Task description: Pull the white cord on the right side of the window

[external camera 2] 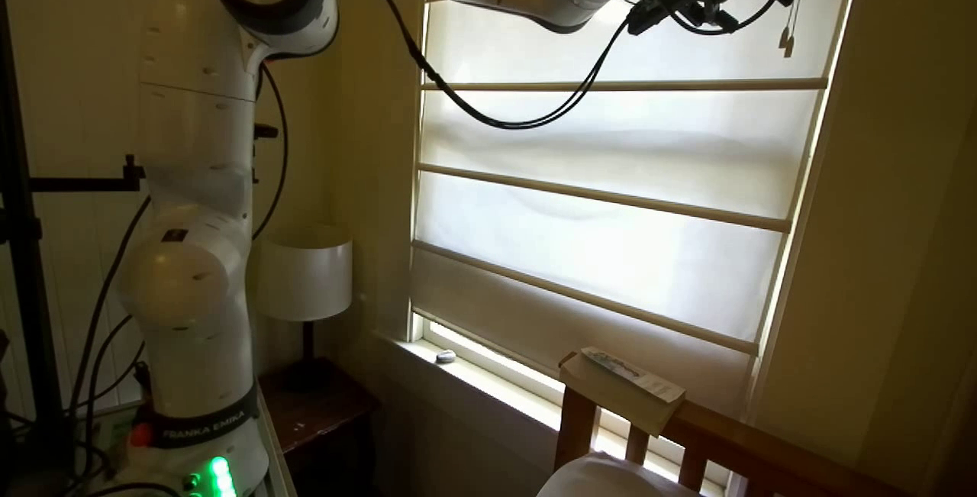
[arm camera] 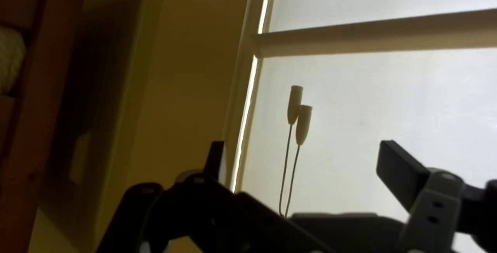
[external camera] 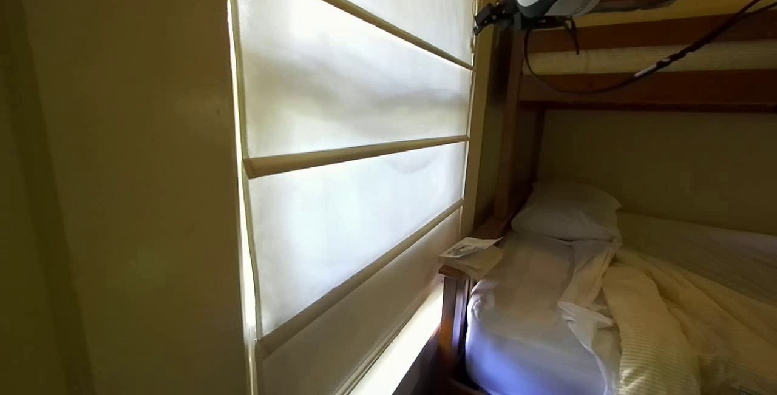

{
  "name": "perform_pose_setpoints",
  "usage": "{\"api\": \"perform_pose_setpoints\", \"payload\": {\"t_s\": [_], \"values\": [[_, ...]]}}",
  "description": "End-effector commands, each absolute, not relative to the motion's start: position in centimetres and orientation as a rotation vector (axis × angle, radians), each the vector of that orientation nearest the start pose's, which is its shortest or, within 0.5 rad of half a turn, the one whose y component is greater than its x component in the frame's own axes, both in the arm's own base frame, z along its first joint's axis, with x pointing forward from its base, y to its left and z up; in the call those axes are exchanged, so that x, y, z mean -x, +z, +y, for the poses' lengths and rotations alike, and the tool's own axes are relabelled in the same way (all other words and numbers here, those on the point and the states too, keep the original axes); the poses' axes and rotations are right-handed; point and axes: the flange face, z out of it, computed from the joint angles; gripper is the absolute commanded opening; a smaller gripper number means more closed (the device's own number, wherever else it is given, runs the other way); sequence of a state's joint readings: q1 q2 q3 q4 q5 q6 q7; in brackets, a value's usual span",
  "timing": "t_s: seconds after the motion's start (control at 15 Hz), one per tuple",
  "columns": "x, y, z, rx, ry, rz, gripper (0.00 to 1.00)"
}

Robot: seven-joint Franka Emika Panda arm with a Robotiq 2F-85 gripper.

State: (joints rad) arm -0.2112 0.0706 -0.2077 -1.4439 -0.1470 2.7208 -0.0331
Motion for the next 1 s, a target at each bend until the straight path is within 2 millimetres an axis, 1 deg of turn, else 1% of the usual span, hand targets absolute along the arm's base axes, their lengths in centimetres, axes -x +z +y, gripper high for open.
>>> {"api": "perform_pose_setpoints", "payload": {"t_s": [0.0, 0.13, 0.27, 0.33, 0.47, 0.67, 0.93], "values": [[-59.6, 79.3, -24.5, 2.88, -2.086, 0.402, 1.0], [-61.0, 78.8, -25.1, 2.818, -2.191, 0.435, 1.0], [-61.9, 78.3, -25.9, 2.751, -2.263, 0.517, 1.0], [-60.5, 78.0, -25.2, 2.812, -2.16, 0.454, 1.0], [-61.1, 77.1, -25.7, 2.816, -2.157, 0.467, 1.0], [-61.3, 76.9, -25.3, 2.807, -2.168, 0.459, 1.0], [-61.2, 77.3, -25.9, 2.726, -2.23, 0.545, 1.0]]}}
